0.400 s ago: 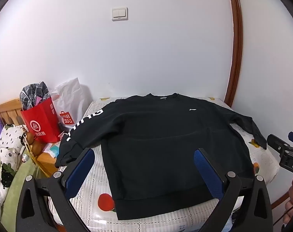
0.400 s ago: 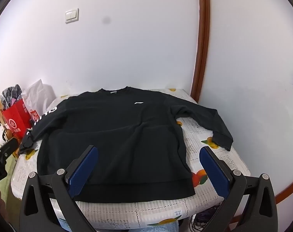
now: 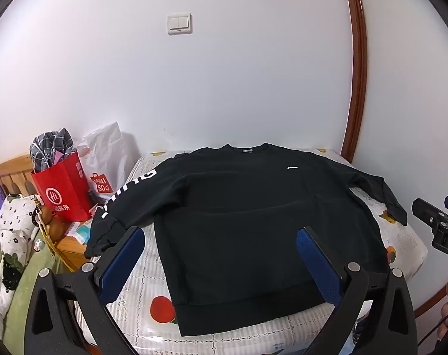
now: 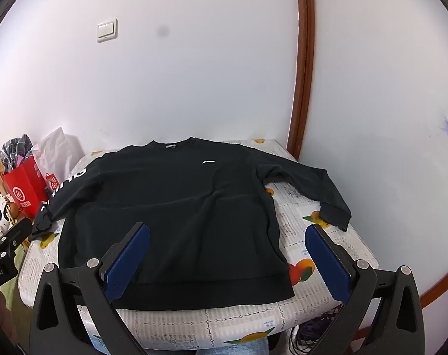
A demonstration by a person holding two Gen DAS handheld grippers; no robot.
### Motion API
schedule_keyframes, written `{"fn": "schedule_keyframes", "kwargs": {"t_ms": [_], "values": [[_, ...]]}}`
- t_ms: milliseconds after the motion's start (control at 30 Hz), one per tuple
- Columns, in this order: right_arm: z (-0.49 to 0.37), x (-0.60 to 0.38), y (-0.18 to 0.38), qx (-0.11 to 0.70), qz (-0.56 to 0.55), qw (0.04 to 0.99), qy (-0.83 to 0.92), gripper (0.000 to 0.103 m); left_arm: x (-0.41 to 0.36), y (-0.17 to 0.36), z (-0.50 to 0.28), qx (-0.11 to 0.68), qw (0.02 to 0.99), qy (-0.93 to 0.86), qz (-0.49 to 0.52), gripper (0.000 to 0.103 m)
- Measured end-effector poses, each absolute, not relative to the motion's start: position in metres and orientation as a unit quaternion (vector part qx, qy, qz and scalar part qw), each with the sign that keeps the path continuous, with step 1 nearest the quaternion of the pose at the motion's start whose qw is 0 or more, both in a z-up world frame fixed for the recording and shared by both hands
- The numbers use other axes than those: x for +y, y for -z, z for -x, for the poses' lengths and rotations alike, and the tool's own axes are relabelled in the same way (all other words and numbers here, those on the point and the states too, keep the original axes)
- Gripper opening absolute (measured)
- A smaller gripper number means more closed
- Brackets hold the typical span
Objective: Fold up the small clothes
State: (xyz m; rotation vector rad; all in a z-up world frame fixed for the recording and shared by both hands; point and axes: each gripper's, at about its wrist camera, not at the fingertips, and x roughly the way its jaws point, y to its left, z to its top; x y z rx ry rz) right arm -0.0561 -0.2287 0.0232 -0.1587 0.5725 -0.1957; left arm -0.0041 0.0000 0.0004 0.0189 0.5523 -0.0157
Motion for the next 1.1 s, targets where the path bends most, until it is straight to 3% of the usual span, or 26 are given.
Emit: {"fn": "schedule_keyframes", "kwargs": {"t_ms": [1100], "values": [[0.064,-0.225,-0.024,0.282,0.068,0.953,0.091,0.103,0.003,-0.004,0.007,0.269,0.963,0.006,-0.015,0.103]]}}
